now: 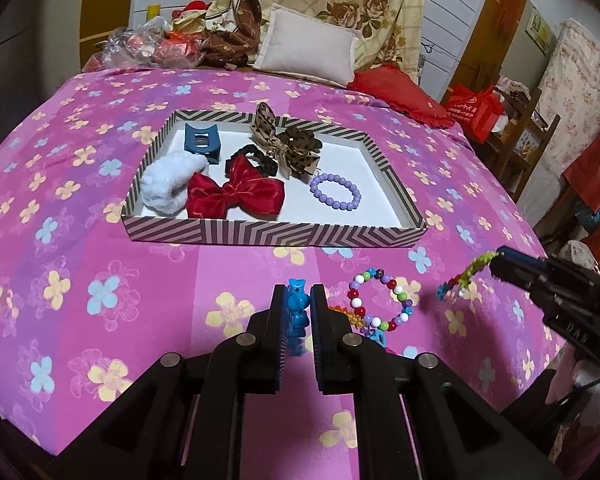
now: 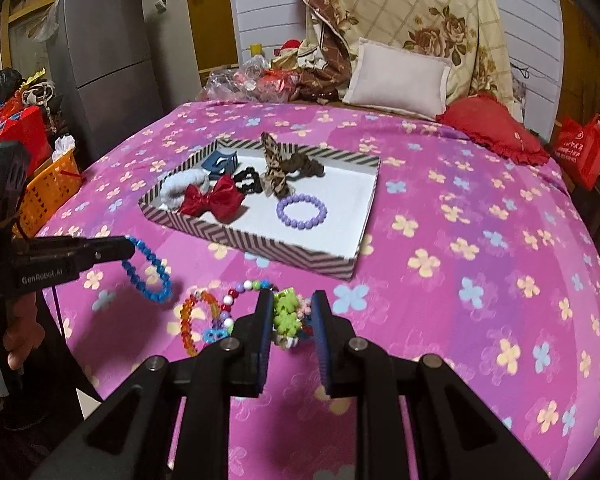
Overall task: Organize jewelry
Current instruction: 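Carry the blue bracelet into the tray with the left tool while the right places the green bracelet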
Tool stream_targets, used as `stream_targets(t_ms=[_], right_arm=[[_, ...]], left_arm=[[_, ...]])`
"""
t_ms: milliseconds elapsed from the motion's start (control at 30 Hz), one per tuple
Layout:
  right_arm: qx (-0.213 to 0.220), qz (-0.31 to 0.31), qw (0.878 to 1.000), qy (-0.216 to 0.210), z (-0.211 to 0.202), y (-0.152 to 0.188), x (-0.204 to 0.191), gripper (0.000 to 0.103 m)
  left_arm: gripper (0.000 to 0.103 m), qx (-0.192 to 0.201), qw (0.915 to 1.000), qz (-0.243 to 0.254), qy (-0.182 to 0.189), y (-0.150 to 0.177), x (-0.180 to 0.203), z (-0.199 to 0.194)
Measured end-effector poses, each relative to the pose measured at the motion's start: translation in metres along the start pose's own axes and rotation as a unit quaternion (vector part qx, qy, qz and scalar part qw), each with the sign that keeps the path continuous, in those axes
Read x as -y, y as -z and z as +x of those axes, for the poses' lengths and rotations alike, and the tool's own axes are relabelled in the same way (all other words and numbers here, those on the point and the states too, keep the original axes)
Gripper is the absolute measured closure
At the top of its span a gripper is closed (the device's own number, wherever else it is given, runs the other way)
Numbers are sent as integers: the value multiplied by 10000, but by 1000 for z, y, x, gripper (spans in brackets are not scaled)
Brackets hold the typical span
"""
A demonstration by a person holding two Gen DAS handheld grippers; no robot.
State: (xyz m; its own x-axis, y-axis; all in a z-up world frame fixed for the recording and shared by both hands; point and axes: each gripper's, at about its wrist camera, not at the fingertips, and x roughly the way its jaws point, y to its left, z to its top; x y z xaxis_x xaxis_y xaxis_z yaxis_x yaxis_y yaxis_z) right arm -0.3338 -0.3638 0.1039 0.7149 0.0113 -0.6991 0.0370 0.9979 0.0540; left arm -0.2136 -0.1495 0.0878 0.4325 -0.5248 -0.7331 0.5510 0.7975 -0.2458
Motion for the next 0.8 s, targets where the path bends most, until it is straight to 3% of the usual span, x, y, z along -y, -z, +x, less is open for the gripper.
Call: stream_targets(t_ms=[433,800], right_arm=[[196,158,9995,-175,14,-44,15,84],[44,390,9985,-395,63,-84,32,84]], left_arm=[[95,133,9998,108,-76,-33,-1,-4],[95,65,9999,105,91,-81,13,24]])
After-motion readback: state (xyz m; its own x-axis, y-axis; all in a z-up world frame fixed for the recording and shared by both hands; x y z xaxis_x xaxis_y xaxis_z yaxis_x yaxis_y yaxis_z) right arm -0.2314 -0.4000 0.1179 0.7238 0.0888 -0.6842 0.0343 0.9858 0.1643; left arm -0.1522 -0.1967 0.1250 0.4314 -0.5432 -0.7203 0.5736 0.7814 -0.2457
